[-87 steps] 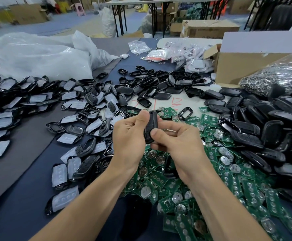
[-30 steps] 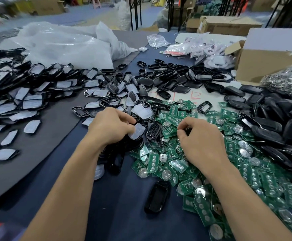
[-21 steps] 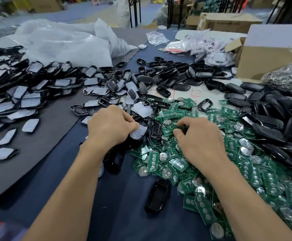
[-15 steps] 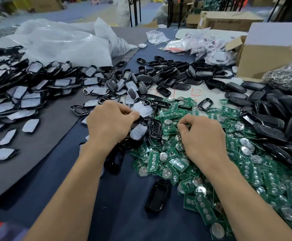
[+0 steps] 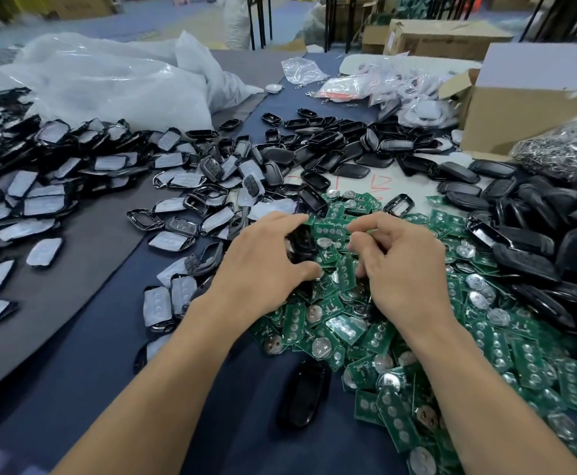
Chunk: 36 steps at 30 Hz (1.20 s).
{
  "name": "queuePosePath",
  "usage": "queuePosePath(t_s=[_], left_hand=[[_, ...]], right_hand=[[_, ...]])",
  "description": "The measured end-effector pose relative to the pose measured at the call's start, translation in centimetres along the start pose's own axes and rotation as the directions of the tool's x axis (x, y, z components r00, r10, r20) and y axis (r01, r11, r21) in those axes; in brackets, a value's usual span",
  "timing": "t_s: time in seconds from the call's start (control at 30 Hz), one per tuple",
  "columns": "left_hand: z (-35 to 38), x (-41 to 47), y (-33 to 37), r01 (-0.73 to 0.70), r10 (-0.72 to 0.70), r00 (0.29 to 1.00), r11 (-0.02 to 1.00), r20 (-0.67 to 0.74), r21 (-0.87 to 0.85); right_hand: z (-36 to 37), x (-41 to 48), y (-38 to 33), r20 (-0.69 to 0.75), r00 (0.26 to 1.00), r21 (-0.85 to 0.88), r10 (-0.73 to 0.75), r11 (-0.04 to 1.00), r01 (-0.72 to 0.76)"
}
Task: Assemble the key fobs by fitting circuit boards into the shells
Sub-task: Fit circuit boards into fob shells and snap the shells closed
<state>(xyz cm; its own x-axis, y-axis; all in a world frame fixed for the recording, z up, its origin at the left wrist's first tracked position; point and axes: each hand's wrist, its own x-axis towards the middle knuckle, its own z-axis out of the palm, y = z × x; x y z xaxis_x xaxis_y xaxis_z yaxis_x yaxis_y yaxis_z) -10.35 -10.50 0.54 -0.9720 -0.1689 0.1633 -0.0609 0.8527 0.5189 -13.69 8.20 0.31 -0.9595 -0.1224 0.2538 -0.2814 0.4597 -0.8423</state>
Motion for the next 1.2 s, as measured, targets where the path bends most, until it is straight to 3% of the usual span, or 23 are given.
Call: queuePosePath(t_s=[0.1, 0.33, 0.5, 0.67, 0.77, 0.9, 1.07, 1.2], left_hand=[[-0.1, 0.3, -0.1, 0.033, -0.035, 0.999, 0.996, -0.018, -0.089], [-0.2, 0.5, -0.3, 0.086, -0.112, 0.977, 0.986, -0.18, -0.144], [-0.3, 0.5, -0.3, 0.069, -0.09, 0.974, 0.992, -0.209, -0.106], [-1.2, 0.7, -0.8, 0.117, -0.159, 0.959, 0.977, -0.235, -0.181], [-1.1, 0.8, 0.2, 0.04, -0.066, 0.98, 0.99, -0.187, -0.138], [0.2, 0.9, 1.1, -0.071, 0.096, 0.987, 0.98, -0.133, 0.184], [0.6, 0.3, 1.3, -0.124, 0.182, 0.968, 0.947, -0.175, 0.296], [0.4, 0.7, 0.9, -0.143, 0.175, 0.98, 0.952, -0.096, 0.27]], right_hand=[[-0.4, 0.0, -0.2, 0.052, 0.999, -0.056, 0.017, 0.998, -0.014], [-0.8, -0.6, -1.0, 0.243, 0.958, -0.469, 0.153, 0.883, -0.022], [-0.7, -0.6, -1.2, 0.08, 0.993, -0.131, 0.081, 0.989, -0.07], [-1.7, -0.1, -0.3, 0.063, 0.983, 0.251, 0.174, 0.95, -0.184], [-1.7, 0.1, 0.1, 0.091, 0.98, 0.301, 0.179, 0.933, -0.199], [-1.8, 0.3, 0.6, 0.09, 0.985, 0.34, 0.147, 0.925, -0.169], [-1.9, 0.6, 0.8, 0.043, 0.987, 0.392, 0.154, 0.906, -0.159], [-2.0, 0.8, 1.0, -0.024, 0.981, 0.432, 0.192, 0.887, -0.163]])
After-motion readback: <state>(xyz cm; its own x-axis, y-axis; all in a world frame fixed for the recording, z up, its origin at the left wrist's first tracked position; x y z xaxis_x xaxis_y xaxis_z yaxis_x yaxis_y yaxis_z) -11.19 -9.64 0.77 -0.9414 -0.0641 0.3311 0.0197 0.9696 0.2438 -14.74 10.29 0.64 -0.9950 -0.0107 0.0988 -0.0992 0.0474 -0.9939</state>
